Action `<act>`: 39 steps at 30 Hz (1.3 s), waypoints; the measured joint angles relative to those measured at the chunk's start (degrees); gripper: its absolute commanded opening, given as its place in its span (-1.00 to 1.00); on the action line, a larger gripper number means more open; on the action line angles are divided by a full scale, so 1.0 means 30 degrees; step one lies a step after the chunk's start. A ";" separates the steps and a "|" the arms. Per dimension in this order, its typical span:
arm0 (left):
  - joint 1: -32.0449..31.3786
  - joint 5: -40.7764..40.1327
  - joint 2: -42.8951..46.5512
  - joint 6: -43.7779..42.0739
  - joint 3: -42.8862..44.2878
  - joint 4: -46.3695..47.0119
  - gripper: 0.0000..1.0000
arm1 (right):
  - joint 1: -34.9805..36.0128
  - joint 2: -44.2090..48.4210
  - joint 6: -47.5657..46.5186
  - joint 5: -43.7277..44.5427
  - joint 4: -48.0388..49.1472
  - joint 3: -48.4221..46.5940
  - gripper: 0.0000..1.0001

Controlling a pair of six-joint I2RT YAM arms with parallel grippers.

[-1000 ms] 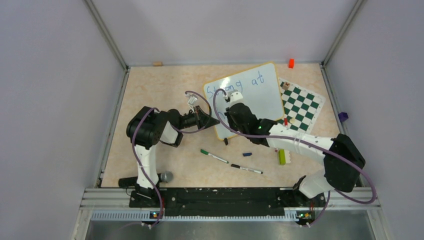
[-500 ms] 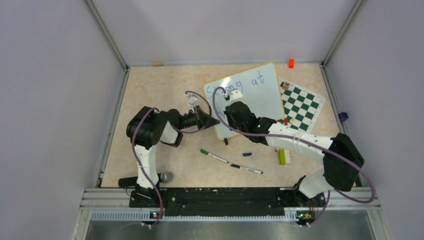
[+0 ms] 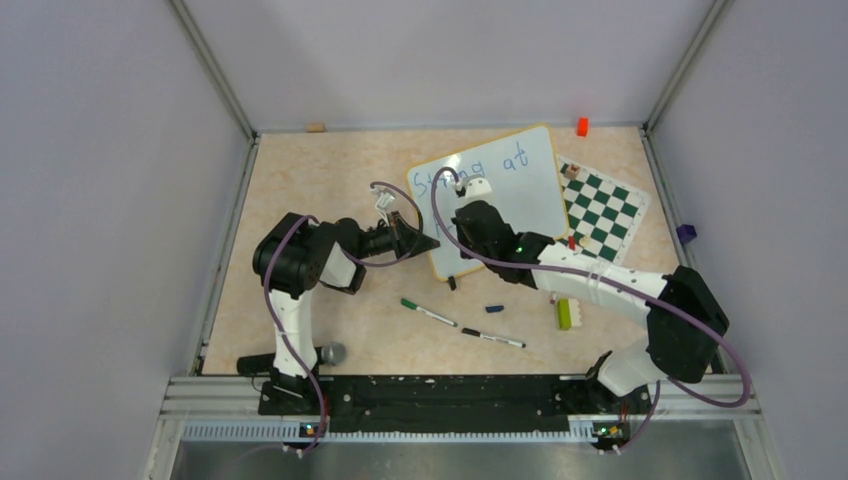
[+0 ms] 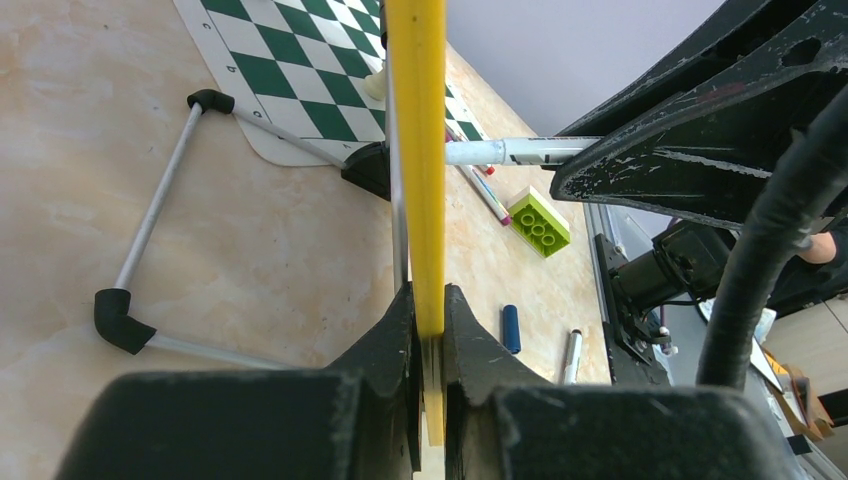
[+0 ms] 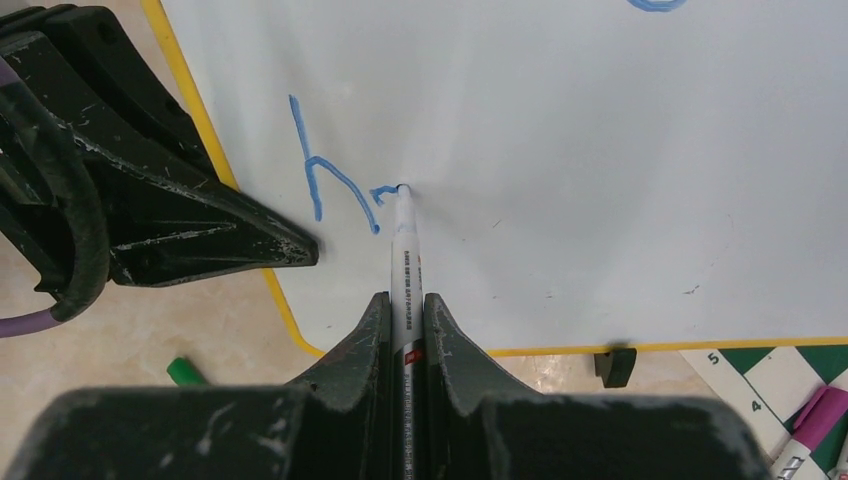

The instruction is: Write a sentence on the whiteboard

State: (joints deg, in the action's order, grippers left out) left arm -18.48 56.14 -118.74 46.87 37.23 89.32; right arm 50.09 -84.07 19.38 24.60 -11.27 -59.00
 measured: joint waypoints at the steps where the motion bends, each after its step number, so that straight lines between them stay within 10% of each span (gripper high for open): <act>1: 0.0000 0.0000 0.0000 0.0000 0.0000 0.0000 -1.00 | -0.0022 0.0007 0.0087 0.0000 -0.0007 0.0000 -1.00; 39: 0.0000 -0.0036 0.0000 0.0022 0.0000 -0.0058 -1.00 | -0.0889 0.0255 0.0000 -0.0845 0.0138 0.0022 -1.00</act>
State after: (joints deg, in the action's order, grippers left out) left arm -18.48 56.03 -118.74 46.94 37.23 89.14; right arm 47.42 -83.31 19.38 22.06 -10.85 -58.94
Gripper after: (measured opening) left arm 0.081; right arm 0.090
